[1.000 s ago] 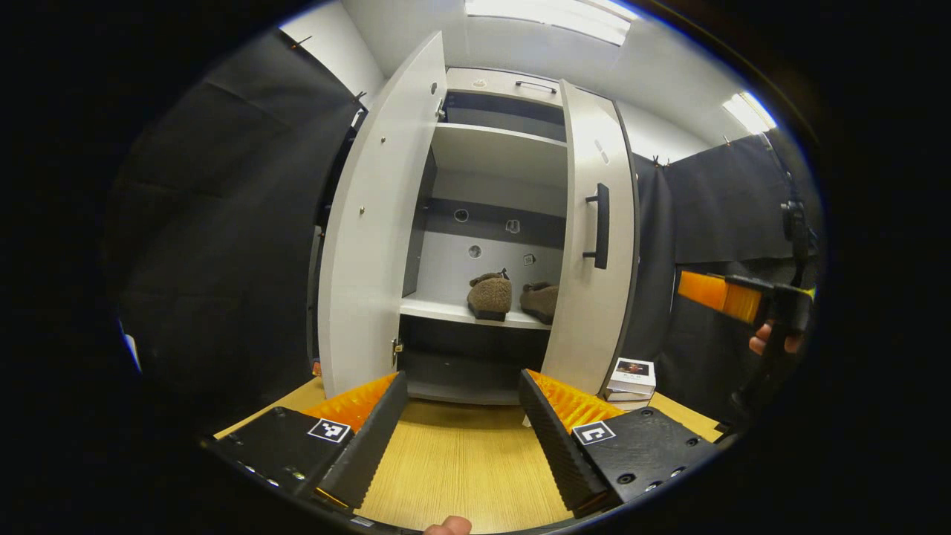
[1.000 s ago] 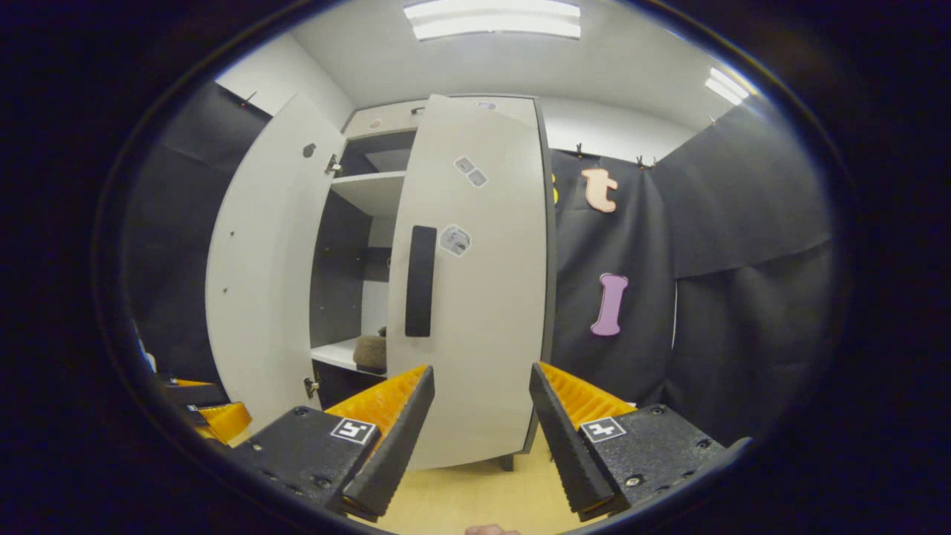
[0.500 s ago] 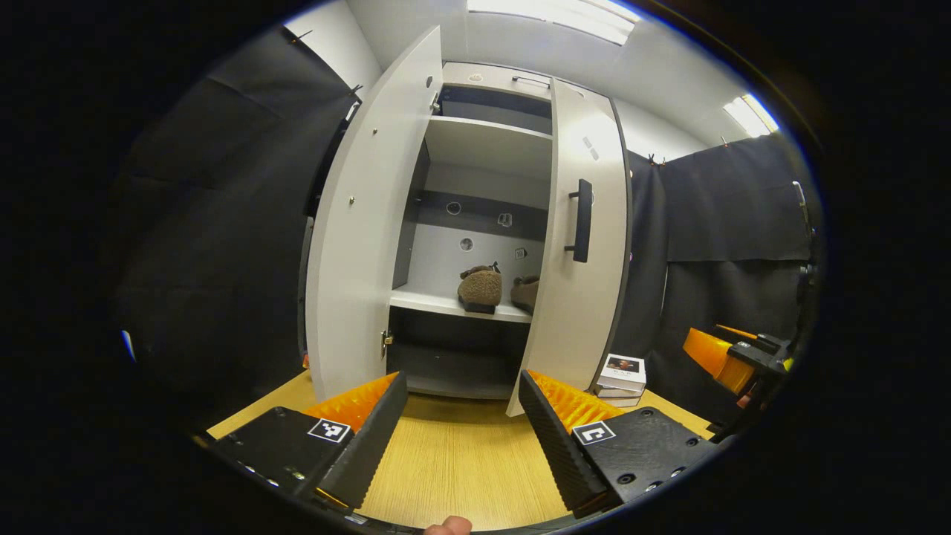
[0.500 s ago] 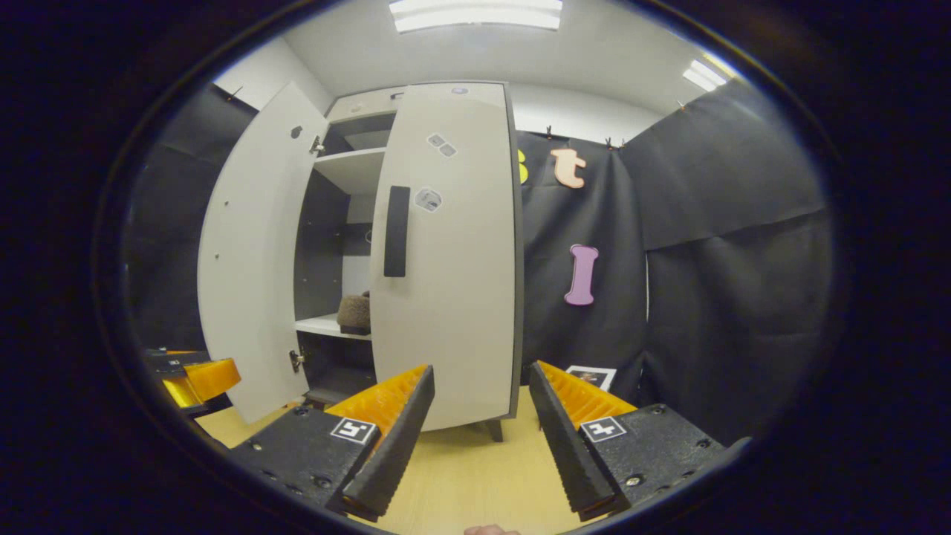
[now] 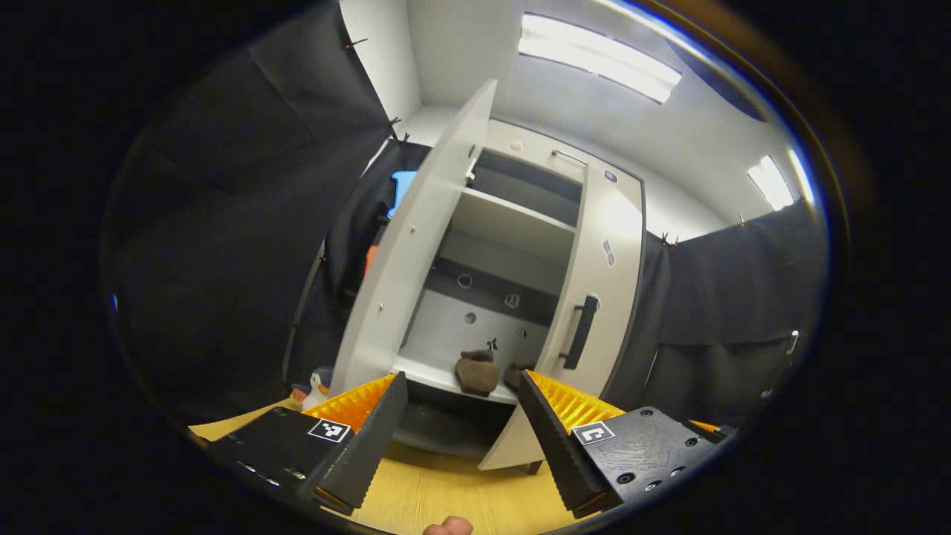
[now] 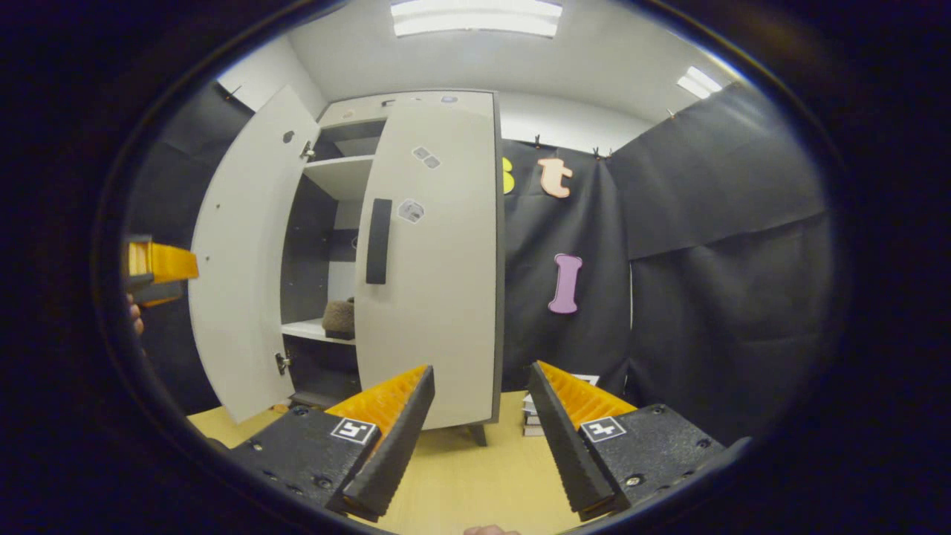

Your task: Grab one shoe with the right hand and put it into the shoe cabinet, grab the other shoe with the left hand and put it into the shoe cabinet; then close the right door with the right hand and the left door with the left hand.

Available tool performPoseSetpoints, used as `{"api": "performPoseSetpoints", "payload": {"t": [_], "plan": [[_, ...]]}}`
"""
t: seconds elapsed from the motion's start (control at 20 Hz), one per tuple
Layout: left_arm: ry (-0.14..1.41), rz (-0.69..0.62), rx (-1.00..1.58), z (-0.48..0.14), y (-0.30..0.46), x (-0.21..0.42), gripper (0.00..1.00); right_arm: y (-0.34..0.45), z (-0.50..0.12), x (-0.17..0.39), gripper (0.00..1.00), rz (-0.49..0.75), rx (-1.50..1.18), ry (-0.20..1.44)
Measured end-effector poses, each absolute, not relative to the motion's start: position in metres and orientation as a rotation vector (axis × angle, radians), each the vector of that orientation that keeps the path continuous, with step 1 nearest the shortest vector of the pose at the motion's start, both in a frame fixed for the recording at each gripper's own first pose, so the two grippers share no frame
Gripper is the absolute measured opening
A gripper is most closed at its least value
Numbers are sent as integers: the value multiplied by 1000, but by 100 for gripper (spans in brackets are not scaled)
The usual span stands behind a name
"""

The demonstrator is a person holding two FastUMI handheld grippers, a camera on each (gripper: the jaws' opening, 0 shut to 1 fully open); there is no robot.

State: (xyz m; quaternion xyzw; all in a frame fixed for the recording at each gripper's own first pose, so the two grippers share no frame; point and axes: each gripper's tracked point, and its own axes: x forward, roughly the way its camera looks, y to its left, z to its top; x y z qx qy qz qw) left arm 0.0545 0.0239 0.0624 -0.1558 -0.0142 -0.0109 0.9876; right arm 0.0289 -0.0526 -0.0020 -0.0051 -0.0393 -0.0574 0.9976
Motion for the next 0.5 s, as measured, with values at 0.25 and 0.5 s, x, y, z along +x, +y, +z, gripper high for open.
{"api": "performPoseSetpoints", "payload": {"t": [0.25,0.5], "plan": [[-137,153,-298,98,114,57,92,-55,3,32,86,-121,2,-91],[-144,271,-226,95,179,82,92,-51,4,33,86,-112,-13,-89]]}}
